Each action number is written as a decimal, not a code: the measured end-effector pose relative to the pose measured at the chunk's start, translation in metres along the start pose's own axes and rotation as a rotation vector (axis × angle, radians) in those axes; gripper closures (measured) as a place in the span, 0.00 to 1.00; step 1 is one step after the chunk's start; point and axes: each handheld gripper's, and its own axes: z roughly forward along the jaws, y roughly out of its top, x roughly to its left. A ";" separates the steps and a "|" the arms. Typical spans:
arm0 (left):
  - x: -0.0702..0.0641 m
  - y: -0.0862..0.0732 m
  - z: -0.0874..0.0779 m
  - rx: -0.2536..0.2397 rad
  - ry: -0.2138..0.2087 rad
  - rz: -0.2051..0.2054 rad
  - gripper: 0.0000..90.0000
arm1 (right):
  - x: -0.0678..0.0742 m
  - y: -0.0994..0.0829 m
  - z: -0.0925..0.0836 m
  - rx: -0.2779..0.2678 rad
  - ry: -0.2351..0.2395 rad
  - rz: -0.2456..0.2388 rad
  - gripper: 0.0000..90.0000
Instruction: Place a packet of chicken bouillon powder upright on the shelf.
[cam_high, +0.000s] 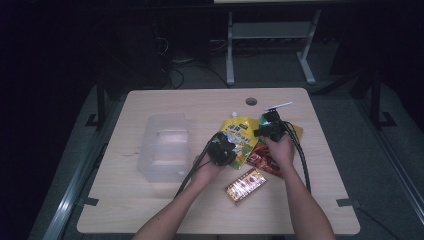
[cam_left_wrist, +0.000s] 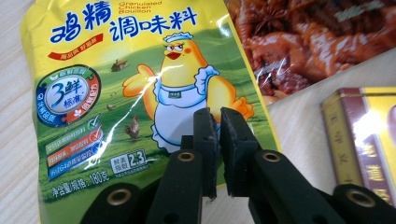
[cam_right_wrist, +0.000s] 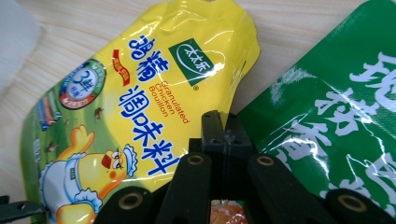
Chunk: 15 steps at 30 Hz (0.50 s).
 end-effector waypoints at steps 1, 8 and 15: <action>0.000 0.000 -0.001 -0.008 -0.009 -0.007 0.93 | 0.001 0.000 -0.002 -0.001 0.000 0.002 0.99; -0.007 0.003 -0.014 -0.037 -0.035 -0.005 0.91 | 0.009 0.003 -0.019 -0.042 0.011 -0.035 1.00; -0.013 0.000 -0.031 -0.078 -0.090 -0.006 0.83 | 0.015 0.004 -0.036 -0.107 0.043 -0.079 1.00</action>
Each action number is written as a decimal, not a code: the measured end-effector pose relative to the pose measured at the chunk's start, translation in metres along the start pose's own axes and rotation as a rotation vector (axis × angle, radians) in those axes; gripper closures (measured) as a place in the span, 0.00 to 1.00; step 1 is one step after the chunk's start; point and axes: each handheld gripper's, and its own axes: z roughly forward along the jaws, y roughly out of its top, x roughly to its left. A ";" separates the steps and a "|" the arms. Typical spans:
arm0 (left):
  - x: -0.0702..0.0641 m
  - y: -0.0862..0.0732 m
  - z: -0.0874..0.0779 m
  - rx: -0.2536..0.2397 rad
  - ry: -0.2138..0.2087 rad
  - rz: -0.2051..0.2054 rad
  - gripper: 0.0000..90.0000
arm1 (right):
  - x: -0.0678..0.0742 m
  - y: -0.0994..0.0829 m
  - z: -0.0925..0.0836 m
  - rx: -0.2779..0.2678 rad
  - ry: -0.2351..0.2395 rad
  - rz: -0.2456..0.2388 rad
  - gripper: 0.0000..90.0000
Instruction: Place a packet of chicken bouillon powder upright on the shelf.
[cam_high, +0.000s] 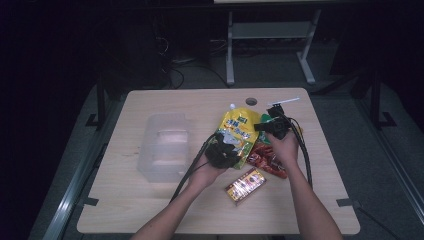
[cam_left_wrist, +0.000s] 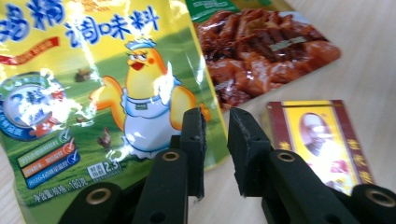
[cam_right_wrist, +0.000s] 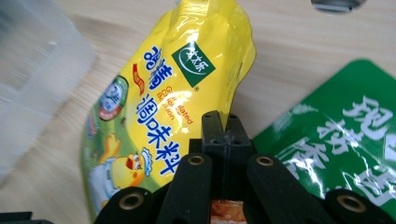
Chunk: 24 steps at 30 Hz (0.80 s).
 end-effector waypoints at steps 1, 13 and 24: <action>-0.001 -0.001 -0.002 -0.003 -0.002 0.005 0.82 | 0.002 0.001 -0.003 -0.013 0.005 -0.009 1.00; -0.014 -0.009 -0.023 -0.043 -0.002 0.041 0.77 | 0.032 0.006 -0.029 -0.085 0.035 -0.103 1.00; -0.003 -0.019 -0.020 -0.050 0.041 -0.006 0.72 | 0.060 0.006 -0.047 -0.120 0.029 -0.240 1.00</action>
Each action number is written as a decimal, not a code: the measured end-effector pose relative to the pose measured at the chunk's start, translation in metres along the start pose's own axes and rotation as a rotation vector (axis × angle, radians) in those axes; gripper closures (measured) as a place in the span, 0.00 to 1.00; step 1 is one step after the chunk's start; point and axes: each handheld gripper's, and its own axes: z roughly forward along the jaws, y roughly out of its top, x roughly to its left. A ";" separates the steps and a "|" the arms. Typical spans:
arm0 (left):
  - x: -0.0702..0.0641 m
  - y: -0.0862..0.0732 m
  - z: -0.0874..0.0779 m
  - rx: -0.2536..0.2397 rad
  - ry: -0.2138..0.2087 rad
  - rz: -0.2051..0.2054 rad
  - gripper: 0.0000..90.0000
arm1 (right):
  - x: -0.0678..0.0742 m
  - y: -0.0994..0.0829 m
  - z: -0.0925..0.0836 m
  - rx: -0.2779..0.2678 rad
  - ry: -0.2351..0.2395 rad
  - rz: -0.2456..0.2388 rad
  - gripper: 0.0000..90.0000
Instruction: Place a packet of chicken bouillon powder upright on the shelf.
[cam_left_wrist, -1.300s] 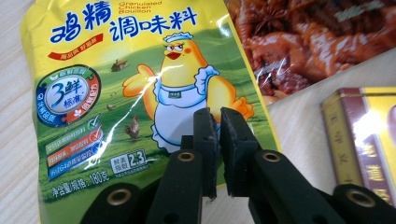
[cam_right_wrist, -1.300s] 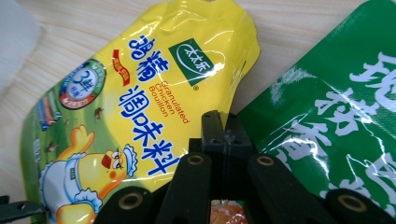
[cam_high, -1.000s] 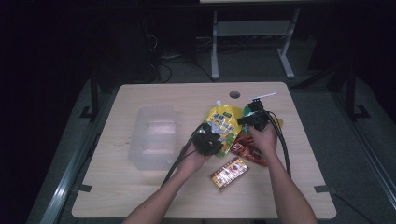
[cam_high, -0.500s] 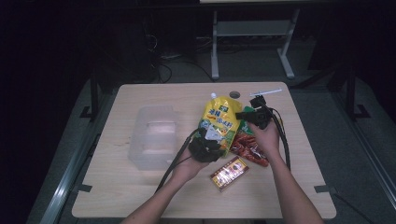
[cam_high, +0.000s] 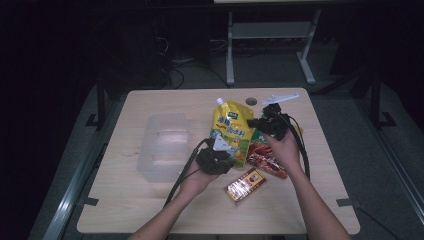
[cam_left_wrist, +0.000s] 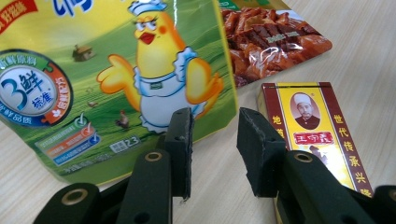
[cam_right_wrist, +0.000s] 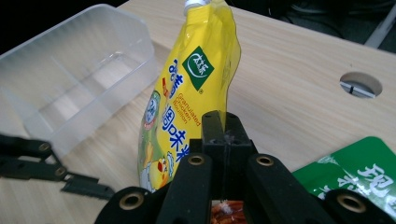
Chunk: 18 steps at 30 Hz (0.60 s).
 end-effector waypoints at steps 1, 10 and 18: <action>0.000 0.000 0.000 0.001 0.003 -0.003 0.72 | 0.003 -0.001 -0.002 -0.003 0.003 -0.018 1.00; -0.001 -0.002 0.005 -0.003 0.039 -0.019 0.68 | 0.016 -0.011 -0.018 -0.019 0.008 -0.111 1.00; -0.002 -0.003 0.008 0.015 0.040 -0.028 0.68 | 0.020 -0.021 -0.024 -0.042 0.052 -0.119 0.99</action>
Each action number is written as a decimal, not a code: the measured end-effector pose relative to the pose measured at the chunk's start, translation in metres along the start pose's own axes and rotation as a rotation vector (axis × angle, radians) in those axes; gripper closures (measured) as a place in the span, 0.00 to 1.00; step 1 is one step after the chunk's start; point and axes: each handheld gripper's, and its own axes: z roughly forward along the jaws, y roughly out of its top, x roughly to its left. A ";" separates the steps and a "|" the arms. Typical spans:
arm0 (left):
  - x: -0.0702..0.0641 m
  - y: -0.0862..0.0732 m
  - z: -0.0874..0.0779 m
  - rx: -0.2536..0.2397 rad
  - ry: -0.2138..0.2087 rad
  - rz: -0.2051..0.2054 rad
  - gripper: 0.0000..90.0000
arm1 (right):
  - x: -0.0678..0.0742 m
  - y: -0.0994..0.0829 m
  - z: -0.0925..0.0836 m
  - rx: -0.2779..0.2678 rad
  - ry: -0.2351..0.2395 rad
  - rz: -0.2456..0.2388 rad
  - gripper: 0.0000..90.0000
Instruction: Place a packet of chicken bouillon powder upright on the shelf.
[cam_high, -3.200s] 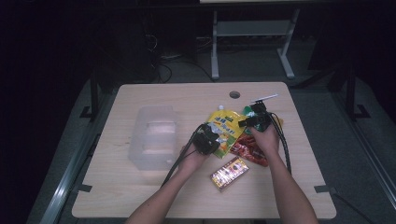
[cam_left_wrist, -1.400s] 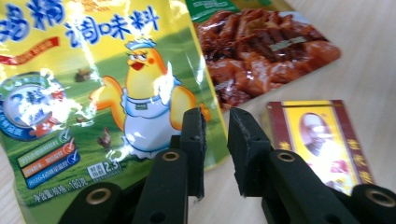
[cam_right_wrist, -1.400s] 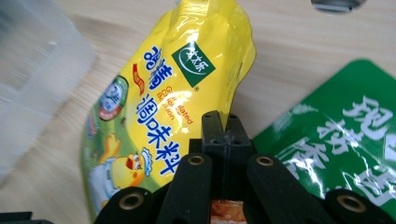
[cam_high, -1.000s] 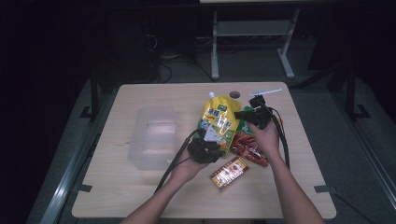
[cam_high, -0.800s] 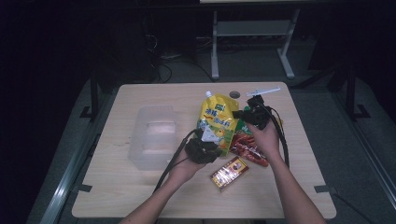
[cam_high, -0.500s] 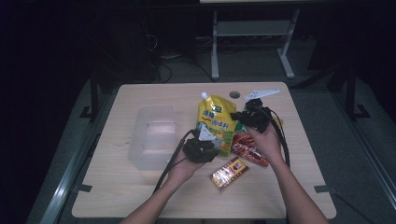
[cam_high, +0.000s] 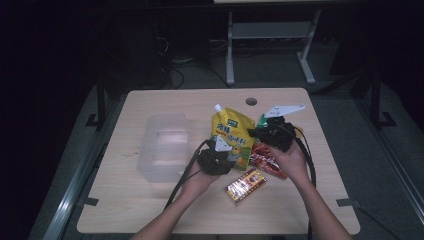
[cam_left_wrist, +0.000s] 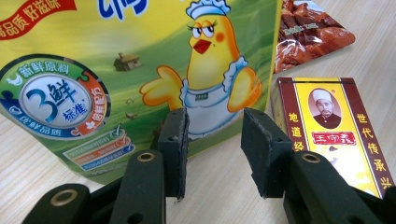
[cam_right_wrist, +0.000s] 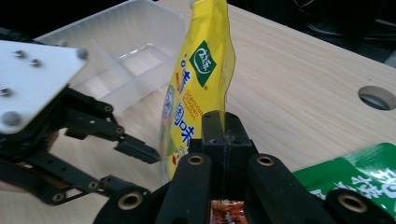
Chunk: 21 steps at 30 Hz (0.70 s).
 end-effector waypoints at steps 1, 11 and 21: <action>0.000 0.000 0.000 0.001 0.001 0.001 0.68 | 0.001 -0.001 -0.001 -0.003 0.009 -0.006 0.99; -0.001 -0.004 -0.004 0.007 0.001 0.019 0.68 | 0.008 -0.005 -0.002 0.008 0.076 -0.025 0.96; -0.004 -0.010 -0.008 0.008 0.000 0.042 0.67 | 0.016 -0.005 0.012 0.072 0.123 -0.036 0.83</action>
